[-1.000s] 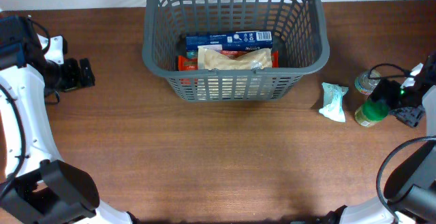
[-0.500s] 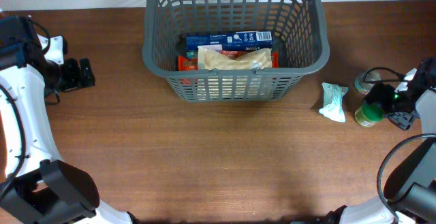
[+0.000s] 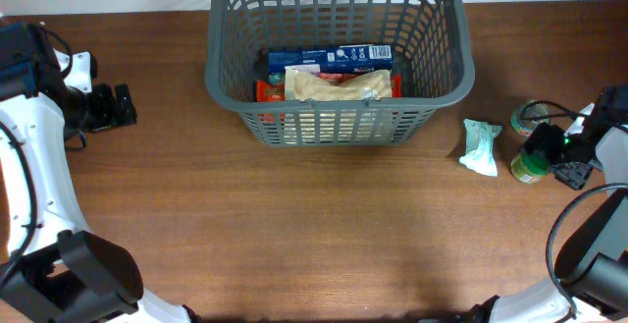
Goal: Pack container
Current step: 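Withdraw the left gripper and grasp the green-lidded jar with the right gripper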
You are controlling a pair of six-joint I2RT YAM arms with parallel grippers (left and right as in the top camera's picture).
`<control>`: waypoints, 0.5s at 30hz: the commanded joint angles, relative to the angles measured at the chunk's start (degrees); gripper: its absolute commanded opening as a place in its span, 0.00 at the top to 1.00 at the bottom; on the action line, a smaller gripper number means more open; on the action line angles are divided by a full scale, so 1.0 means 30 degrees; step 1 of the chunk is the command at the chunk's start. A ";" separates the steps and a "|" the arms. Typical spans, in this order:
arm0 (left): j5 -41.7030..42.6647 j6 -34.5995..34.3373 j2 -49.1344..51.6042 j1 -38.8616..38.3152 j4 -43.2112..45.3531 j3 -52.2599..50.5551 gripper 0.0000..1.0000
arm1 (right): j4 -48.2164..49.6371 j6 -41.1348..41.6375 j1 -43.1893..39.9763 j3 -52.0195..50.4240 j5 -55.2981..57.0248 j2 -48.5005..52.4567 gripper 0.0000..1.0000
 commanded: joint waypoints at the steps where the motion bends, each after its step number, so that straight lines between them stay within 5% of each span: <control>1: 0.0270 -0.0226 -0.0350 0.0080 -0.0007 -0.0102 0.01 | 0.0102 0.0182 0.0153 -0.0160 -0.0226 0.0248 0.18; 15: 0.0270 -0.0226 -0.0350 0.0080 -0.0015 -0.0102 0.01 | 0.0153 0.0350 0.0153 -0.0168 -0.0255 0.0270 0.56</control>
